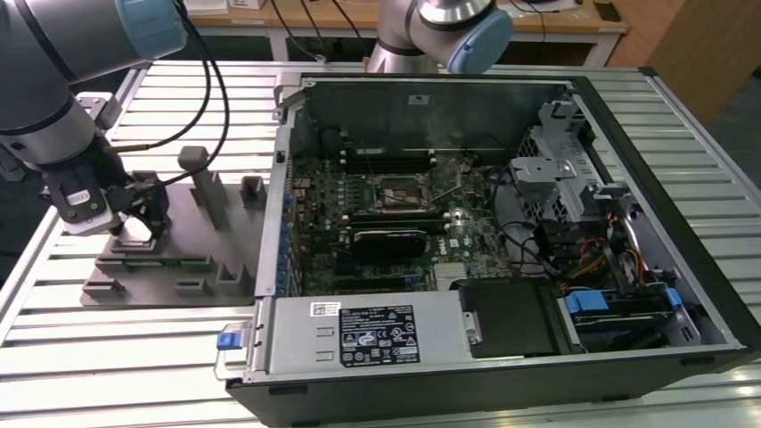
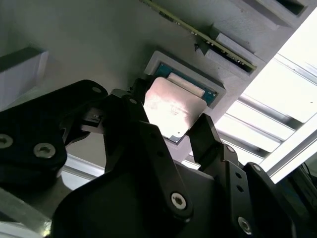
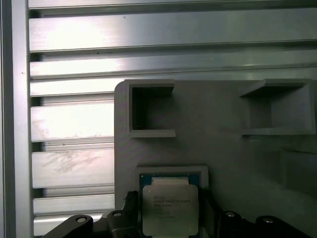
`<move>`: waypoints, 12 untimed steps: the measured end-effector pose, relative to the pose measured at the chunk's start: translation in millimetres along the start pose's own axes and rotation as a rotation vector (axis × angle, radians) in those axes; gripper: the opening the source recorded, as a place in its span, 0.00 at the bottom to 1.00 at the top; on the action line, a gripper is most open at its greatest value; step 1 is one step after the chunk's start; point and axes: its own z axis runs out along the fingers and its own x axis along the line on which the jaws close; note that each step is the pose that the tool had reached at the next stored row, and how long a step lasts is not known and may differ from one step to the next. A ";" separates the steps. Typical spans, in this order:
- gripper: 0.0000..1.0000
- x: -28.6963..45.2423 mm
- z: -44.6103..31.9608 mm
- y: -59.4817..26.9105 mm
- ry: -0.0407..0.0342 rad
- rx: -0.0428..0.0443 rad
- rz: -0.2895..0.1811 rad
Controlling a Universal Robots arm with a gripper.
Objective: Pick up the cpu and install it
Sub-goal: 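Pick up the cpu and move it towards the insertion slot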
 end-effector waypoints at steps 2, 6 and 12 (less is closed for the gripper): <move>0.62 -0.1 -2.1 0.2 -0.0002 -0.0001 0.000; 0.62 -0.1 -2.6 0.2 -0.0003 -0.0002 0.000; 0.54 0.0 -3.0 0.2 -0.0001 0.0000 0.000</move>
